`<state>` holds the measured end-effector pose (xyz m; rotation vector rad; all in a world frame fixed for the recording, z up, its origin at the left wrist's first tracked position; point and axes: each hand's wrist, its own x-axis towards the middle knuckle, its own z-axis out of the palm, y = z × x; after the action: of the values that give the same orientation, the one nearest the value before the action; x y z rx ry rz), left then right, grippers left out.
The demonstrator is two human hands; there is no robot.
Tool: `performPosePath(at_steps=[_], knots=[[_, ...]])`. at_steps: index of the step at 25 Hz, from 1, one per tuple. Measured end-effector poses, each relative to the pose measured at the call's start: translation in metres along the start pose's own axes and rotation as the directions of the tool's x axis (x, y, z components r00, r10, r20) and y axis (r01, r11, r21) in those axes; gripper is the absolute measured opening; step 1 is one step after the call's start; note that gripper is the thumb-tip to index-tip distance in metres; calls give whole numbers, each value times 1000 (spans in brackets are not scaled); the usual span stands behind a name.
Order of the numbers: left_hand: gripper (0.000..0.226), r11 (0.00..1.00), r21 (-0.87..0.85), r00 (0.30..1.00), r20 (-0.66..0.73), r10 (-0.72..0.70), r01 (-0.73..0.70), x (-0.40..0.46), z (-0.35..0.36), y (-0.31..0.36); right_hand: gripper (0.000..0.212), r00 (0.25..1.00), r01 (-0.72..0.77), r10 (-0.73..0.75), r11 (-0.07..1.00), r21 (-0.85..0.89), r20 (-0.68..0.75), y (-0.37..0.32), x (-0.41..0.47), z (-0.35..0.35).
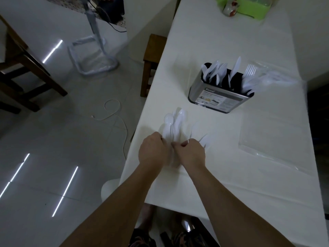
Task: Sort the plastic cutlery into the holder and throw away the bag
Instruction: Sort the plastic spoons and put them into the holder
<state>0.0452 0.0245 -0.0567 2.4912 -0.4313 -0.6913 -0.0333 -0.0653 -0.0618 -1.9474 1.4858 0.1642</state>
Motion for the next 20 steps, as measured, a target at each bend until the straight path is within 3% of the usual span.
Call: performPosePath(at_steps=[5, 14, 20], knots=[[13, 997, -73, 999, -51, 12, -16, -2, -6, -5, 21, 996, -22, 19, 999, -29, -85, 4, 1, -10], [22, 993, 89, 996, 22, 81, -83, -1, 5, 2, 36, 988, -87, 104, 987, 138, -115, 22, -3, -20], [22, 994, 50, 995, -16, 96, -95, -5, -3, 6, 39, 977, -118, 169, 936, 332, -132, 13, -10, -30]])
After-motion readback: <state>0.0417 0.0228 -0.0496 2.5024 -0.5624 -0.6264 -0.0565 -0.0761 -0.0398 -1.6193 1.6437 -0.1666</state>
